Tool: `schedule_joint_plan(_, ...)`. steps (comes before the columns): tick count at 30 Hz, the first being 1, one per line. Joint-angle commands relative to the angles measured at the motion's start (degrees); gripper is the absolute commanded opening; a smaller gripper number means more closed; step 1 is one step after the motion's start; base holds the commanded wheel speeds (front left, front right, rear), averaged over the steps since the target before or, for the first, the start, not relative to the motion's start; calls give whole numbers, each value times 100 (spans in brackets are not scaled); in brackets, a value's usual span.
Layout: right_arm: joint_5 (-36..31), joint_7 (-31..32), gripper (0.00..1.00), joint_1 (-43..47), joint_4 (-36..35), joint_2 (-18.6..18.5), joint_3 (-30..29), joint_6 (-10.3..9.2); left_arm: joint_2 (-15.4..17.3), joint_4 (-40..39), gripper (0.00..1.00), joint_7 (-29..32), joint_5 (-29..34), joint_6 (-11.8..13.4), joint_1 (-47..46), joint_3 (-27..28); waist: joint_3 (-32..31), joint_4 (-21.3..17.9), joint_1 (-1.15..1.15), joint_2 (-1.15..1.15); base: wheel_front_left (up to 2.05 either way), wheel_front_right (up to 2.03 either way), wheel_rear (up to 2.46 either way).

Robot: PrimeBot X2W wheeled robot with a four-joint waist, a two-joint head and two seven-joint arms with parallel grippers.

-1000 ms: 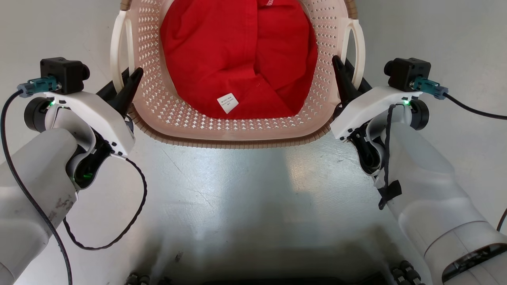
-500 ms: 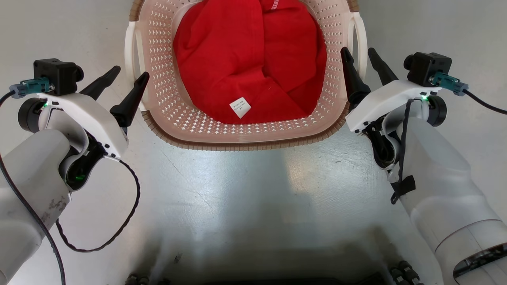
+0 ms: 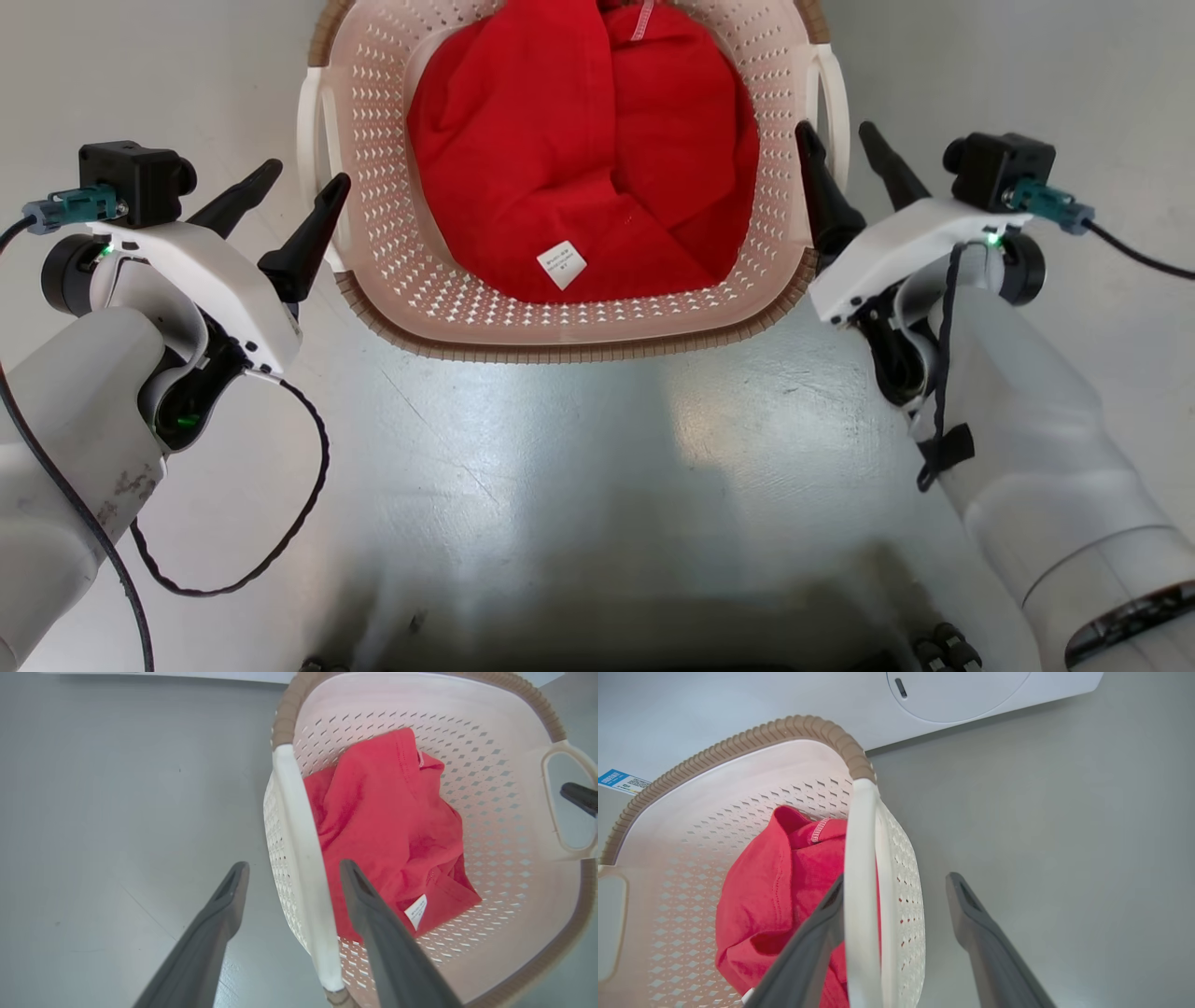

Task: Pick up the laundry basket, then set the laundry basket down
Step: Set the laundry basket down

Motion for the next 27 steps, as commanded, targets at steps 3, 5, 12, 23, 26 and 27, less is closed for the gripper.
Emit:
schedule_joint_plan(3,114,-61,100,403,-18,130,177,10,257,19,100,-35,-50,-8,67,147,-96,-16,0,0,0,0,0)
schedule_joint_plan(5,176,-61,100,425,26,130,251,10,254,26,100,-35,-92,-8,132,150,-177,-31,0,0,0,0,0)
schedule_joint_plan(12,268,-61,100,448,103,130,386,10,311,-71,100,-35,-101,-8,324,292,-464,-75,0,0,0,0,0)
schedule_joint_plan(23,92,-61,100,810,-103,130,358,10,390,-308,100,-35,248,-8,928,850,-1200,-213,0,0,0,0,0)
schedule_joint_plan(26,-76,-61,100,981,-156,130,289,10,368,-383,100,-35,313,-8,1175,1041,-1474,-240,0,0,0,0,0)
schedule_joint_plan(27,-135,-61,100,1043,-175,130,249,10,361,-413,100,-35,325,-8,1263,1128,-1573,-252,0,0,0,0,0)
